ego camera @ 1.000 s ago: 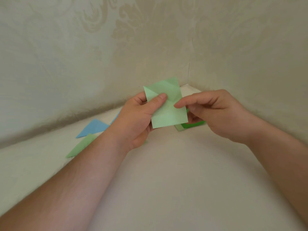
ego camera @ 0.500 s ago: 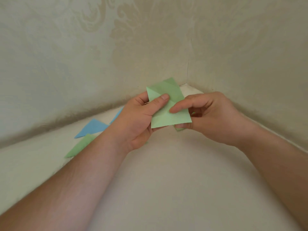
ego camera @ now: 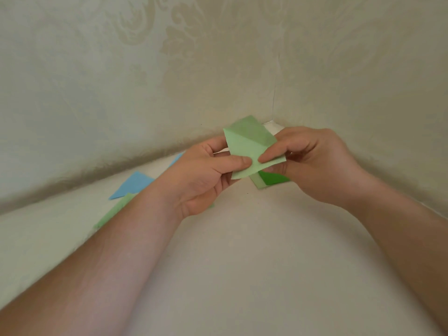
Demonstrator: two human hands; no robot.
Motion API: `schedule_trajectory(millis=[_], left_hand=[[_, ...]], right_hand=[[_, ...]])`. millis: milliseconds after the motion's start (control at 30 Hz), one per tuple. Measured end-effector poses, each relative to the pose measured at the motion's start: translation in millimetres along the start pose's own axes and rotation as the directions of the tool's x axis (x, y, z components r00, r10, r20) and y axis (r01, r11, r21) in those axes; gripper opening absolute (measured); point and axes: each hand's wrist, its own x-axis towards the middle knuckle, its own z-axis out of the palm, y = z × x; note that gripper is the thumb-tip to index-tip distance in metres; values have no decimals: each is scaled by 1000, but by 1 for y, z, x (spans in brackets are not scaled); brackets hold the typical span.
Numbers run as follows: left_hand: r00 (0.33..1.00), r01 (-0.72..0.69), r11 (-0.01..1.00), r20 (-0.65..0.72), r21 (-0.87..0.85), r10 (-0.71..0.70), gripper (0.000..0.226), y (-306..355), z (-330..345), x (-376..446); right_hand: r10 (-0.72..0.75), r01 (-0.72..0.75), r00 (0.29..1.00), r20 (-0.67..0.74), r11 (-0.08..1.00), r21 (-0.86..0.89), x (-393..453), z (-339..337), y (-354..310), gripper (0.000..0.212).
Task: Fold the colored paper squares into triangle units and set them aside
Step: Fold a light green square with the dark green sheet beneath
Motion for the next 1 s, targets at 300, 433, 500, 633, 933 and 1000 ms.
schedule_trajectory(millis=[300, 433, 500, 633, 933, 1000], left_hand=[[996, -91, 992, -19, -86, 90, 31, 2, 3, -1], [998, -57, 993, -3, -99, 57, 27, 2, 8, -2], [997, -77, 995, 19, -71, 79, 42, -1, 9, -2], [992, -122, 990, -21, -70, 121, 45, -9, 9, 0], [993, -118, 992, -30, -49, 117, 43, -11, 7, 1], [993, -115, 992, -39, -44, 113, 41, -10, 8, 2]], right_hand=[[197, -153, 971, -134, 946, 284, 2, 4, -16, 4], [297, -204, 927, -227, 911, 359, 4, 6, -17, 12], [315, -214, 912, -262, 912, 350, 5, 6, -16, 14], [316, -209, 907, -277, 911, 355, 5, 10, -17, 15], [271, -192, 907, -322, 947, 257, 3, 11, -18, 21], [258, -190, 907, -333, 956, 222, 3, 10, -19, 23]])
